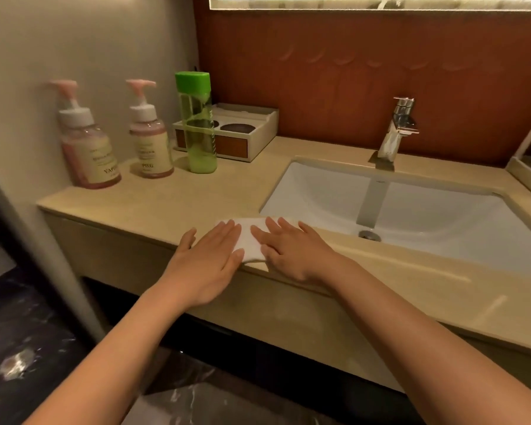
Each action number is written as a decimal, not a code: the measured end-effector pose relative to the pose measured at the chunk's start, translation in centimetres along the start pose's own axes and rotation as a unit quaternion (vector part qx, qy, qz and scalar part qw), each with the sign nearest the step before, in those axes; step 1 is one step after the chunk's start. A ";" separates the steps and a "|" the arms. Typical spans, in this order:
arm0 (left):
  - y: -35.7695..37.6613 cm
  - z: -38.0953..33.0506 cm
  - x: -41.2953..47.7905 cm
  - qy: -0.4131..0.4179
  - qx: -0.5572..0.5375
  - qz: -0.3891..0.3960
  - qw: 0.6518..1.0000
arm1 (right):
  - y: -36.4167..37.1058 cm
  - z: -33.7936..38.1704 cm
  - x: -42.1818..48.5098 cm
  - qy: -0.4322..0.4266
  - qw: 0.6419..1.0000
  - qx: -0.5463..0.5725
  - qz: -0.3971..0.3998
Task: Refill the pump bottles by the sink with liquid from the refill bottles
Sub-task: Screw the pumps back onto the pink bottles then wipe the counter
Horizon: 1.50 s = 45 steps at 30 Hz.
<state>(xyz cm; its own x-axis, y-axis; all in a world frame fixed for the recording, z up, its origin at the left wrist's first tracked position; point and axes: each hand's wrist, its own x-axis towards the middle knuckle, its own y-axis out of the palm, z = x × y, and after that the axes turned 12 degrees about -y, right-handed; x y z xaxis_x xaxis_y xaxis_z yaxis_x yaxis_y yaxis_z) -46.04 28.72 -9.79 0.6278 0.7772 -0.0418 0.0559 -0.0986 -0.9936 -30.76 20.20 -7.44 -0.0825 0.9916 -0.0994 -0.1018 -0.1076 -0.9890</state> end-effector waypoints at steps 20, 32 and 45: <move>-2.6 7.6 13.7 -0.065 0.012 0.038 0.997 | -2.5 -2.8 17.5 0.009 0.999 -0.012 0.038; -2.8 11.1 15.8 -0.091 -0.020 0.035 0.995 | -2.8 -1.6 22.4 0.000 0.999 -0.016 0.046; -2.9 16.4 11.5 -0.134 -0.016 0.028 0.990 | -2.7 4.1 23.6 -0.062 0.996 -0.042 0.051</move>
<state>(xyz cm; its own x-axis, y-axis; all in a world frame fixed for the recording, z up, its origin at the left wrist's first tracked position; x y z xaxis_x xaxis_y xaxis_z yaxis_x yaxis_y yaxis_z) -51.73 48.16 -9.15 0.4028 0.9062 -0.1284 0.0543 -0.1637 -0.9850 -36.54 43.55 -6.65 -0.2100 0.9588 -0.1912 -0.0035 -0.1963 -0.9805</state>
